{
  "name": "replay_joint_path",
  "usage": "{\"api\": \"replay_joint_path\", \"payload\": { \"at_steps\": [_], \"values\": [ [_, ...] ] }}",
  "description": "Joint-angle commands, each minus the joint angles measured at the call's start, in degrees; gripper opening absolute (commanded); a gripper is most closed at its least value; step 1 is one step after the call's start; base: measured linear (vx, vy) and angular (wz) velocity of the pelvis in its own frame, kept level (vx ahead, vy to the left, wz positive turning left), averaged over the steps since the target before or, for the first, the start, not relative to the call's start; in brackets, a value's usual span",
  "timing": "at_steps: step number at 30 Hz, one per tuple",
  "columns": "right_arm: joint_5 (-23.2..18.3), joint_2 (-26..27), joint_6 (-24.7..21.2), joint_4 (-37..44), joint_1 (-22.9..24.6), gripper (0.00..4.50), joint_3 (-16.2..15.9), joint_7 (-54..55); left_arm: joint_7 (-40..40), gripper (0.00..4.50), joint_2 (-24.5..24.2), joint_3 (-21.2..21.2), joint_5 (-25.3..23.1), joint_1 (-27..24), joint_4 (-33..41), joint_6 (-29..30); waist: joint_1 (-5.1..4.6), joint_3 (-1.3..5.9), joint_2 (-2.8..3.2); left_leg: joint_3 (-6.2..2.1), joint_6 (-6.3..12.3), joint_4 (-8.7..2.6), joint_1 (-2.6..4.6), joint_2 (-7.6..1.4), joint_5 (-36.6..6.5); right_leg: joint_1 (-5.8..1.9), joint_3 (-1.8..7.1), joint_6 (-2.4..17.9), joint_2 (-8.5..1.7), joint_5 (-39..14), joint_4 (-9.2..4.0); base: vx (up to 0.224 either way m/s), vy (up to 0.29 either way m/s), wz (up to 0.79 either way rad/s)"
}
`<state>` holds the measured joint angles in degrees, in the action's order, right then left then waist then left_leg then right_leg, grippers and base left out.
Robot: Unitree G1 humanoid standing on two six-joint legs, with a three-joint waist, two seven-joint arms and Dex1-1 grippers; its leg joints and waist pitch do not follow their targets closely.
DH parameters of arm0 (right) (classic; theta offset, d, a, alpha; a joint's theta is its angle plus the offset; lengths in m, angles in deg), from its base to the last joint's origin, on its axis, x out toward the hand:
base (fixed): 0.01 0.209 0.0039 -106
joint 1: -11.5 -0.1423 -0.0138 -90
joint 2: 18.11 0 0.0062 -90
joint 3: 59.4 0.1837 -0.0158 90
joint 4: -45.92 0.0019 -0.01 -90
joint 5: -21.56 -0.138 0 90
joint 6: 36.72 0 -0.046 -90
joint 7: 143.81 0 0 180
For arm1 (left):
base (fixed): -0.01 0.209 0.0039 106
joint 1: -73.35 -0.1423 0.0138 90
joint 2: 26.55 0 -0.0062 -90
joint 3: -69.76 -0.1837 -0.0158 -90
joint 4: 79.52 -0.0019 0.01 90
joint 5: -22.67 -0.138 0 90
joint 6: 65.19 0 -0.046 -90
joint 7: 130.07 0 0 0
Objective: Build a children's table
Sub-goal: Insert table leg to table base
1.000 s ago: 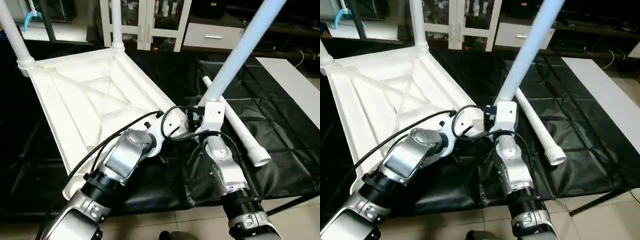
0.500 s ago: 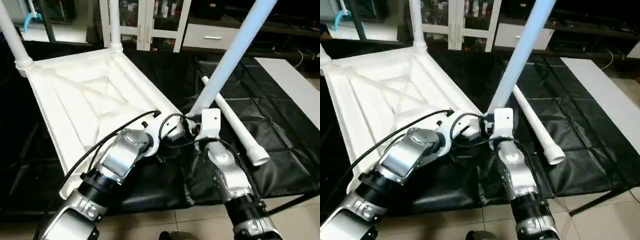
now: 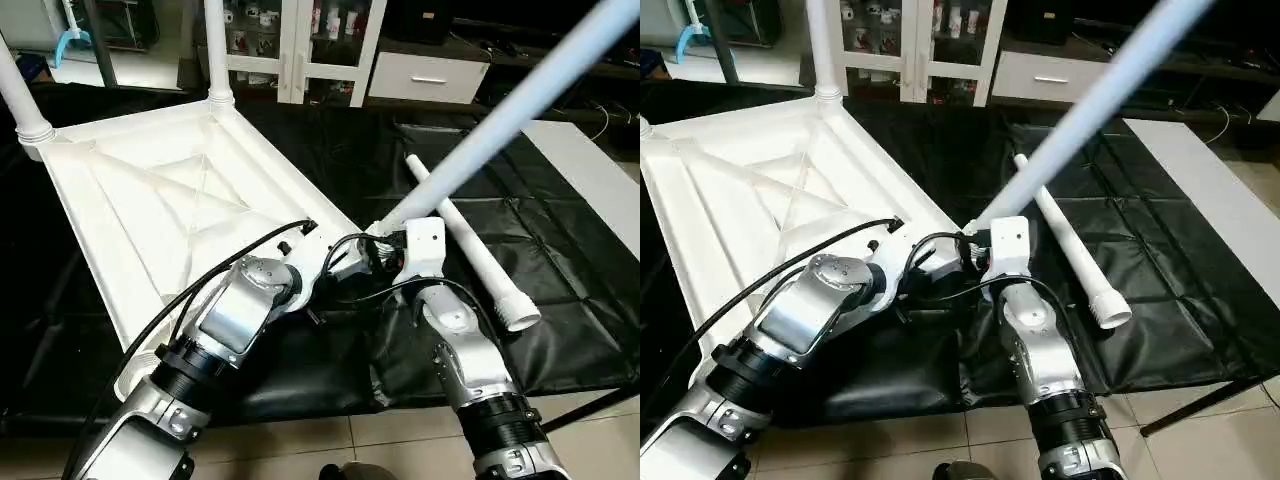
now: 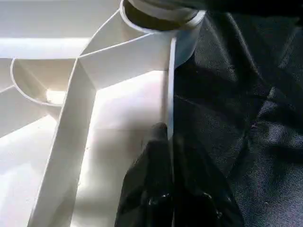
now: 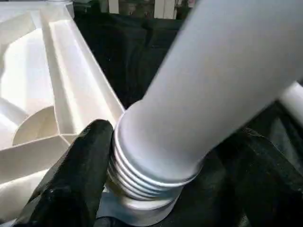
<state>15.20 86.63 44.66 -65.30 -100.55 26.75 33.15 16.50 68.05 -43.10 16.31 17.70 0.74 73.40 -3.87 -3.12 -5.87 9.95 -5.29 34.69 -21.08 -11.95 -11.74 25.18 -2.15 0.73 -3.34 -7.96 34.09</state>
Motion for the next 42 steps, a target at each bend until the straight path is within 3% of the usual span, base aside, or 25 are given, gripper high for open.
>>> {"api": "replay_joint_path", "payload": {
  "at_steps": [1, 6, 12, 18, 30, 37, 42],
  "values": [
    [-0.1, -1.2, -1.1, 0.2, 1.0, 3.67, 2.2, 0.5, 2.2, 0.00, -1.5, 1.9, -1.0, 1.3, 1.6, 0.6, 0.80, 4.21, 0.73, 0.29, 2.65, -3.63, -0.09, -0.41, -7.1, -4.04, 1.88, 10.3, -2.75, -9.2, -2.91, 0.000, 0.000, 0.00],
    [-0.6, -1.0, -1.4, 0.5, 1.3, 3.67, 2.9, 0.3, 1.7, 0.00, -1.7, 1.5, -0.8, 1.0, 2.1, 0.6, 0.71, 4.24, 0.60, 0.30, 2.68, -3.55, -0.11, -0.40, -7.1, -4.01, 1.87, 10.2, -2.73, -10.0, -2.97, 0.000, 0.000, 0.00],
    [-2.0, -0.4, -2.1, 1.4, 2.3, 3.17, 4.0, 0.2, 1.4, 0.00, -1.8, 1.4, -0.6, 0.8, 2.2, 0.5, 0.82, 4.32, 0.61, 0.34, 3.55, -3.48, -0.03, -0.43, -5.8, -4.06, 1.87, 10.8, -2.71, -8.0, -2.73, 0.000, 0.000, 0.00],
    [-2.1, -0.7, -2.2, 1.5, 2.0, 2.75, 4.3, -0.3, 1.0, 0.00, -2.4, 1.4, -0.3, 1.0, 1.8, 0.3, 1.13, 4.29, 0.65, 0.36, 3.20, -3.45, 0.04, -0.43, -6.1, -4.04, 1.87, 10.7, -2.71, -8.7, -2.74, 0.000, 0.000, 0.00],
    [-2.6, -1.3, -2.5, 1.5, 1.5, 2.71, 4.6, -0.8, -0.1, 0.00, -3.7, 0.4, 0.2, 0.5, 2.7, 0.3, 1.37, 4.35, 0.66, 0.37, 3.18, -3.37, 0.08, -0.42, -5.3, -4.10, 1.88, 10.8, -2.72, -7.7, -2.53, 0.000, 0.000, 0.00],
    [-1.9, -4.2, -5.3, 2.1, -0.3, 2.70, 1.5, -6.6, -6.1, 0.00, -6.0, -2.0, 2.6, -0.7, 4.8, -2.9, 1.59, 4.29, 0.72, 0.33, 3.29, -3.33, 0.16, -0.47, -5.3, -4.08, 1.85, 11.1, -2.75, -7.8, -2.45, 0.000, 0.000, 0.00],
    [-2.4, -7.2, -5.4, 2.6, -0.1, 2.69, -0.3, -13.3, -11.2, 0.00, -10.3, -4.4, 2.5, -2.2, 6.1, -8.3, 1.85, 4.17, 0.89, 0.32, 2.51, -3.40, 0.28, -0.67, -6.5, -3.93, 1.88, 11.1, -2.80, -9.2, -2.48, 0.000, 0.000, 0.00]
  ]
}}
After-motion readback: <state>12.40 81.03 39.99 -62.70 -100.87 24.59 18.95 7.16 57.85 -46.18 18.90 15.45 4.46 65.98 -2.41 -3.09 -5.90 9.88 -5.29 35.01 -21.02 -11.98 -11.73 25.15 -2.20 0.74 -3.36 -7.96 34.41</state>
